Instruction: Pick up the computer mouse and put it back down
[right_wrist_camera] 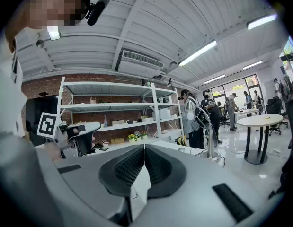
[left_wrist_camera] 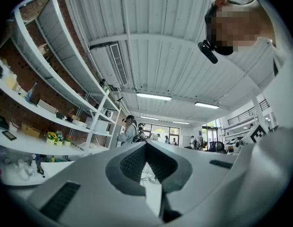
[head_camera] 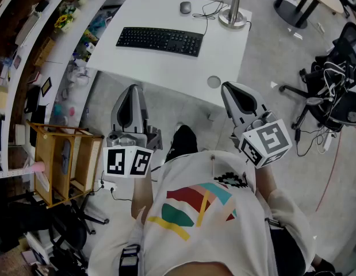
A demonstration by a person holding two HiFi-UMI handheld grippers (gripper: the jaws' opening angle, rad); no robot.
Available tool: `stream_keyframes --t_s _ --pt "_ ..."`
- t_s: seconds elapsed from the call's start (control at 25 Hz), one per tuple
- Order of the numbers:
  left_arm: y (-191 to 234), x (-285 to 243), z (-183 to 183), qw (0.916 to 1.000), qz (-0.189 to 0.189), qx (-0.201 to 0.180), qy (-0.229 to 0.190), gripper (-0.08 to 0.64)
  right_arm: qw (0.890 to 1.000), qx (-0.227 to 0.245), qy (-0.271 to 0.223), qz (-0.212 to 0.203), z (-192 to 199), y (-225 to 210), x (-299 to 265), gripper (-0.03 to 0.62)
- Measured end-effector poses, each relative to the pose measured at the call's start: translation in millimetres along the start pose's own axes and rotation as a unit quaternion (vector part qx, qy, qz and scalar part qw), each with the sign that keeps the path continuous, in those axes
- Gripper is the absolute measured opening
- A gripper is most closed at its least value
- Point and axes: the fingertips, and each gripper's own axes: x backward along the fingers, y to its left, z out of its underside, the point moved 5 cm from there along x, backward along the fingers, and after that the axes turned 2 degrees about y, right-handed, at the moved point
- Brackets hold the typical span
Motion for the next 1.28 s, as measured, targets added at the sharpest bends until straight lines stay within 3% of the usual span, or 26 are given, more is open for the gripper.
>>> stream_keyframes --t_s 0.36,0.68,0.88,1.28 --pt "92.0 -86.7 13.7 0.9997 0.013 0.018 0.002 0.046 1.0 0.014 0.016 0.011 -7.9 -16.8 -122.7 0.014" --pt "198.2 -210.1 3.9 0.9974 0.063 -0.002 0.035 0.046 0.999 -0.004 0.024 0.04 -46.9 -40.5 -282.9 0.014" --pt "257.5 -262.0 10.2 0.9943 0.091 0.01 0.053 0.046 0.998 -0.006 0.033 0.06 -58.1 -44.7 -363.4 0.014" --pt "310.9 -346.9 44.2 0.9874 0.116 0.048 0.096 0.046 0.989 -0.048 0.084 0.113 -43.3 -83.4 -432.0 0.014"
